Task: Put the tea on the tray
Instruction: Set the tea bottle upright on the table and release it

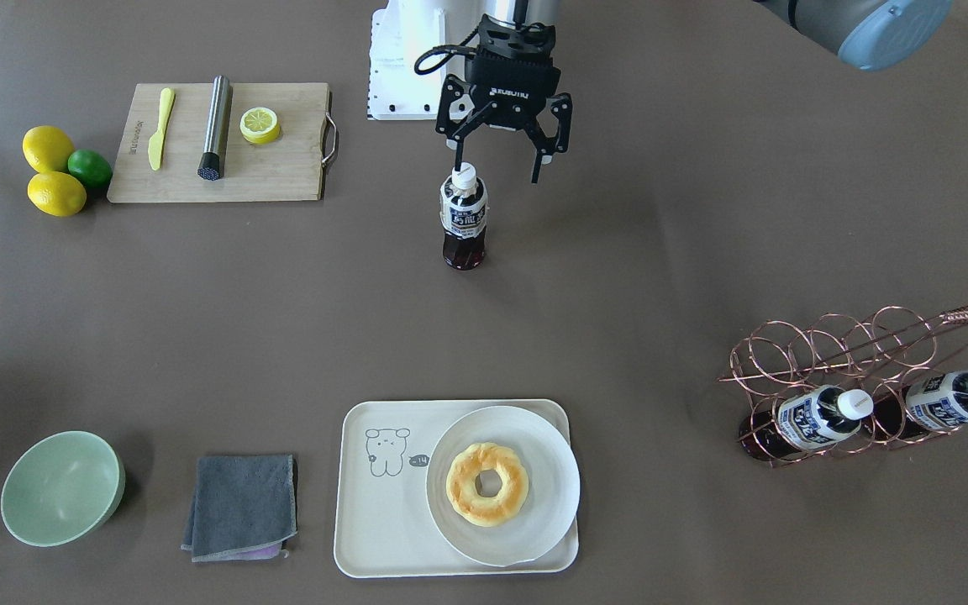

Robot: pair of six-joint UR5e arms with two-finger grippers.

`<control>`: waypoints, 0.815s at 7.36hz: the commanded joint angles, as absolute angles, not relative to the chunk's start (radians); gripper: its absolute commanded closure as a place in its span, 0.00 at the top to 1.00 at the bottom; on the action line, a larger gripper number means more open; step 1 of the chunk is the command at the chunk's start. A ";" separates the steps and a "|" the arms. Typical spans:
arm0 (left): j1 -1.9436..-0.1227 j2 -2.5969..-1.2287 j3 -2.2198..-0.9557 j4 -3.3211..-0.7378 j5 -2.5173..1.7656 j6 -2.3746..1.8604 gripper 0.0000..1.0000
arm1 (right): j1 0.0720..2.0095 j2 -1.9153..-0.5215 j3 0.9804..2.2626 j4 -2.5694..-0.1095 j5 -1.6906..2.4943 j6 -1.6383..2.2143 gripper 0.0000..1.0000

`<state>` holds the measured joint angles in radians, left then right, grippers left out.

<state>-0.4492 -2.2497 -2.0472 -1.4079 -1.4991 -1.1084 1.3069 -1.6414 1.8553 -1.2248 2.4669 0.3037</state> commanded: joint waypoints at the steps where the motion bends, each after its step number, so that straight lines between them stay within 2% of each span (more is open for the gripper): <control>1: -0.621 -2.092 -2.104 -1.448 -1.685 -0.949 0.97 | 1.072 -1.501 1.977 -1.227 2.354 0.774 1.00; 4: -0.794 -1.832 -2.042 -1.826 -1.906 -0.820 0.97 | 0.796 -1.381 2.066 -1.238 2.186 1.142 1.00; 5: -0.877 -1.775 -2.034 -1.847 -1.996 -0.739 0.97 | 0.697 -1.324 2.080 -1.287 2.074 1.213 1.00; 6: -0.952 -1.710 -2.036 -1.850 -2.063 -0.632 0.97 | 0.613 -1.193 2.088 -1.448 1.954 1.267 1.00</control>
<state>-0.8227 -1.8232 -2.0451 -1.8024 -1.9306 -0.7861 0.7698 -1.3603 2.0660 -1.2679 2.1388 1.1484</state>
